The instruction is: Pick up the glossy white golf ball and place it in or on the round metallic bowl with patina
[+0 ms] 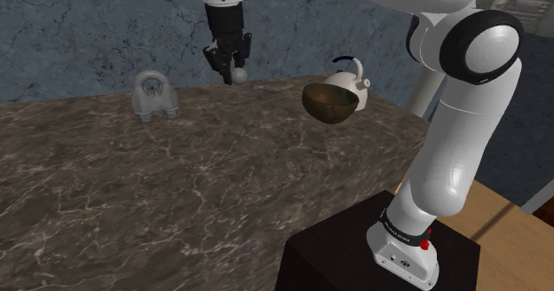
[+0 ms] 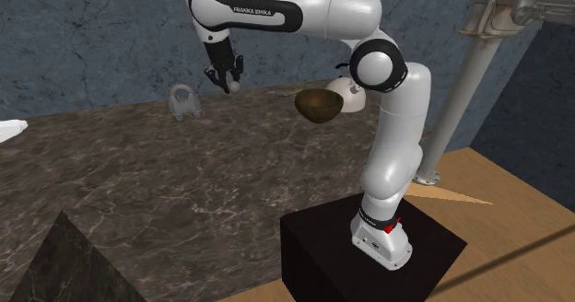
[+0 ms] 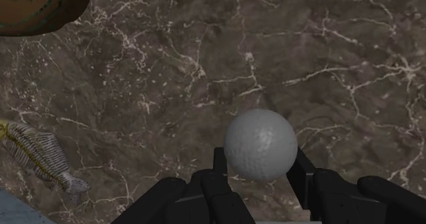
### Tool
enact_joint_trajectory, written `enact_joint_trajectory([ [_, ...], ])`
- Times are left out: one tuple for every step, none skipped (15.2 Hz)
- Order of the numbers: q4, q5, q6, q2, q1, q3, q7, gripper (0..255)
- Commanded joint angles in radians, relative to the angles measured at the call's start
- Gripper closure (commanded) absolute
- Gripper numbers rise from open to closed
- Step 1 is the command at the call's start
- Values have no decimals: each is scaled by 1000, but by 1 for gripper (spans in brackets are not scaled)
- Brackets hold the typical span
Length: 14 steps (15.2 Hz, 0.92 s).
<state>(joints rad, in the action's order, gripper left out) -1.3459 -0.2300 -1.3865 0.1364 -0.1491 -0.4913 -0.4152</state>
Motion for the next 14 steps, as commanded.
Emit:
enact_joint_trajectory([
  [40, -6, 31, 11, -5, -1, 2, 255],
  [64, -11, 48, 19, -8, -3, 3, 255],
  [69, -12, 52, 21, -9, -3, 3, 255],
  [12, 10, 32, -26, 15, 7, 27, 255],
  [-40, 30, 14, -71, 36, 18, 52, 255],
  [-89, 49, -1, -114, 55, 30, 77, 255],
  [-135, 65, -15, -155, 71, 43, 103, 255],
  [-178, 80, -27, -194, 85, 59, 130, 255],
  [-219, 93, -38, -232, 97, 74, 156, 255],
  [-257, 104, -47, -267, 107, 91, 182, 255],
  [-294, 114, -55, -302, 117, 107, 209, 255],
  [-328, 122, -63, -335, 125, 125, 235, 255],
  [-361, 128, -69, -366, 132, 143, 260, 255],
  [-392, 133, -75, -396, 138, 161, 286, 255],
])
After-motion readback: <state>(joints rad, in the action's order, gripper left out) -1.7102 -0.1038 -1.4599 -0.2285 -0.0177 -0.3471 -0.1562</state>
